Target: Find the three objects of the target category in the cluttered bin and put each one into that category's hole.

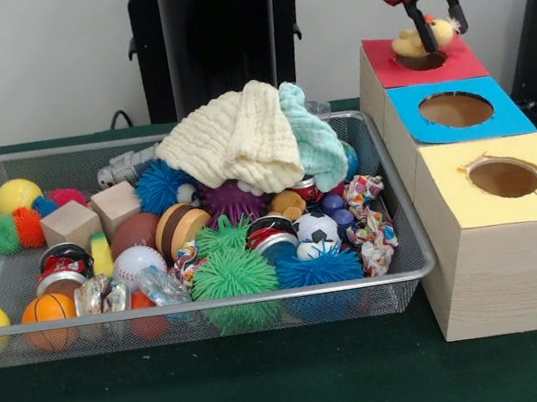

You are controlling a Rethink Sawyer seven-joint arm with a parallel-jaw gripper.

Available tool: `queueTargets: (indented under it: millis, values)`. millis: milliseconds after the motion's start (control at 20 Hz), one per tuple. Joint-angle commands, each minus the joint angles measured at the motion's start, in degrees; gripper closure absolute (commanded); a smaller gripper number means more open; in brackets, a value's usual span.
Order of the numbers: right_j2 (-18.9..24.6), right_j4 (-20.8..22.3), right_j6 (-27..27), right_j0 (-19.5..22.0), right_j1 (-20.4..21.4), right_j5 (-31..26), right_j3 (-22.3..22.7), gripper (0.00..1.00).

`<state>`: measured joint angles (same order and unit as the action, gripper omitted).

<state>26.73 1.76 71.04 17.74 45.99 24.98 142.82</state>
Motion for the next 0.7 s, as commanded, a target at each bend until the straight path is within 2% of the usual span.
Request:
queueTargets:
  millis: [50,550,700]
  values:
    - [-1.68,0.81,12.38,-0.14,-0.91,2.58,-9.25,0.00]
    - [-1.91,0.66,12.39,-0.31,-0.85,2.40,-9.55,0.00]
    - [-1.70,0.14,12.45,-0.02,1.27,1.15,-9.01,0.00]
